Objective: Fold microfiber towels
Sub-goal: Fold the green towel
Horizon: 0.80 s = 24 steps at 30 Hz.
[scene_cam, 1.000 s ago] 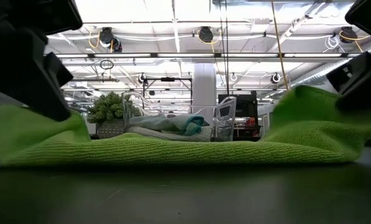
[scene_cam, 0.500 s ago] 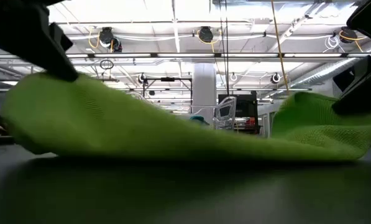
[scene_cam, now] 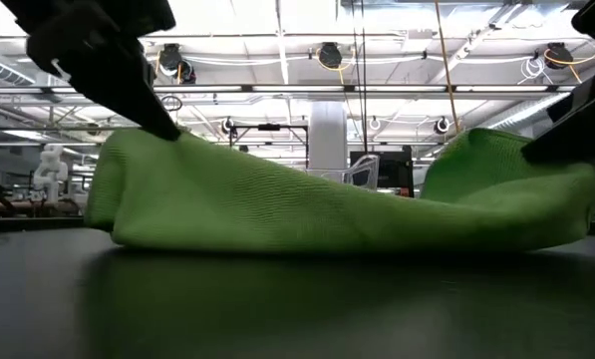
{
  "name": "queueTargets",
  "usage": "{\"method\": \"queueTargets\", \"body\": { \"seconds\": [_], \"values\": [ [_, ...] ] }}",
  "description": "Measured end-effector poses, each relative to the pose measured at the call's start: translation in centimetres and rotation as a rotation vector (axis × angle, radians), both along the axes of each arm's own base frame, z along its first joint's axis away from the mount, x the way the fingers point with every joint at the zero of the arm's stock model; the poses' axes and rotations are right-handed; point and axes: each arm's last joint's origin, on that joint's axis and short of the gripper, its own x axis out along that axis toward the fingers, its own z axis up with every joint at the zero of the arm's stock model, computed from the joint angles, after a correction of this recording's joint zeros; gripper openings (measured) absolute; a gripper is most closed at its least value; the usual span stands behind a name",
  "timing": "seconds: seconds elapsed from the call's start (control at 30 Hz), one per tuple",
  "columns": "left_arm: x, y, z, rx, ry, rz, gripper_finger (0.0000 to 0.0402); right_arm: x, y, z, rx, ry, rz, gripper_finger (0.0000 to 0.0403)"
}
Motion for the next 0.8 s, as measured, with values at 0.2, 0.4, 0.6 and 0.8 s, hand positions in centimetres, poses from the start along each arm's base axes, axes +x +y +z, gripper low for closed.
{"method": "queueTargets", "body": {
  "seconds": [0.2,0.4,0.6,0.8],
  "values": [
    [0.2,1.9,-0.6,-0.042,0.096,0.049,0.0003,-0.8,-0.1,-0.3,0.022,-0.017,-0.075,0.0000],
    [0.5,3.1,-0.8,-0.087,0.135,0.050,0.0006,-1.1,-0.3,-0.7,0.099,-0.004,-0.129,0.0000],
    [0.7,4.5,-1.0,-0.107,0.174,0.076,0.0004,-1.3,-0.6,-1.0,0.118,0.028,-0.146,0.0002],
    [1.0,6.0,-2.0,-0.106,0.241,0.121,0.0004,-1.3,-1.5,-1.4,0.123,0.050,-0.222,0.0002]
  ]
}}
